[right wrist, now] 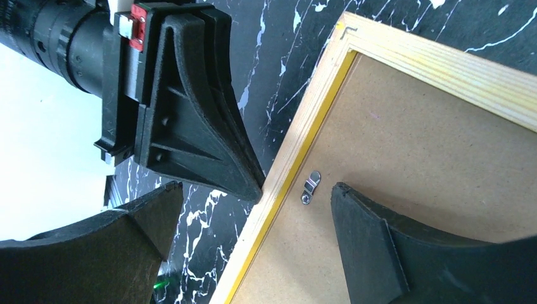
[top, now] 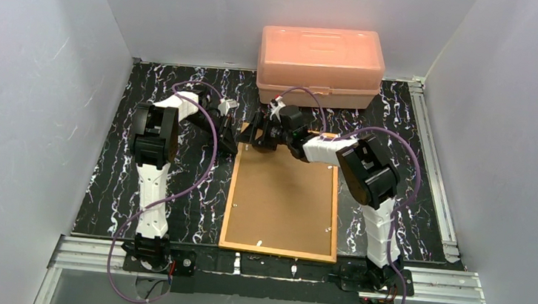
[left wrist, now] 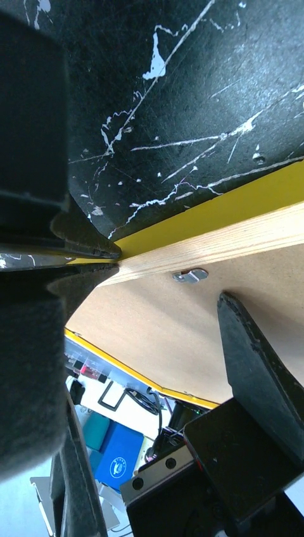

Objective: Put the photo into the frame
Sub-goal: Install the photo frame at the center of the board.

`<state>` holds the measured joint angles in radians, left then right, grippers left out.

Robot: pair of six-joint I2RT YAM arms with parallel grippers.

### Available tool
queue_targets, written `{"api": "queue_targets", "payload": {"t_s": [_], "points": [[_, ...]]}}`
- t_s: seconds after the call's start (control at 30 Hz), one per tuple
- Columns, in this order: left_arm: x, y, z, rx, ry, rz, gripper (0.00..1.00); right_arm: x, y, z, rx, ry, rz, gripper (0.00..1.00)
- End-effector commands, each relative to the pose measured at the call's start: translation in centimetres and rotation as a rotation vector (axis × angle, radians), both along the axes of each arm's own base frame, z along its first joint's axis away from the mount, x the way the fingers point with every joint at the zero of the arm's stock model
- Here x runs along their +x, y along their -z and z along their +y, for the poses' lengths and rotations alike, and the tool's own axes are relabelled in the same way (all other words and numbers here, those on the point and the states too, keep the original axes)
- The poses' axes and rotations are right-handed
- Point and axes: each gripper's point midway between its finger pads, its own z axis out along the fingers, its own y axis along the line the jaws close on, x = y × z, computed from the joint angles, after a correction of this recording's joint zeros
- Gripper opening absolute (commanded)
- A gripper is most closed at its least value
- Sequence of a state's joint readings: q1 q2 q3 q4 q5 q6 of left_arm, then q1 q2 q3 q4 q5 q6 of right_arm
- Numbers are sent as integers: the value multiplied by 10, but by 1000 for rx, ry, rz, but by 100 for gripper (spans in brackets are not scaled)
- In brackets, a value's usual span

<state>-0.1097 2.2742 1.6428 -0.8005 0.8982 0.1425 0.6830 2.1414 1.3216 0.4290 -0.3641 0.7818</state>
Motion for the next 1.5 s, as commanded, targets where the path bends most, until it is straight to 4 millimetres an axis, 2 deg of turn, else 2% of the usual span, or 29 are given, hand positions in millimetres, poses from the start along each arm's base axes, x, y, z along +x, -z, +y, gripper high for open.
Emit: {"api": "queue_targets", "payload": {"t_s": [0.0,0.57,1.47], "points": [[-5,10,6,80,28,-33,3,2,-13,15,51,-29,-22,94],[-3,10,7,90,34,-47,3,-12,-9,28,100,-58,25,93],[1,6,6,88,31,-62,2,-19,-24,41,164,-143,38,91]]}}
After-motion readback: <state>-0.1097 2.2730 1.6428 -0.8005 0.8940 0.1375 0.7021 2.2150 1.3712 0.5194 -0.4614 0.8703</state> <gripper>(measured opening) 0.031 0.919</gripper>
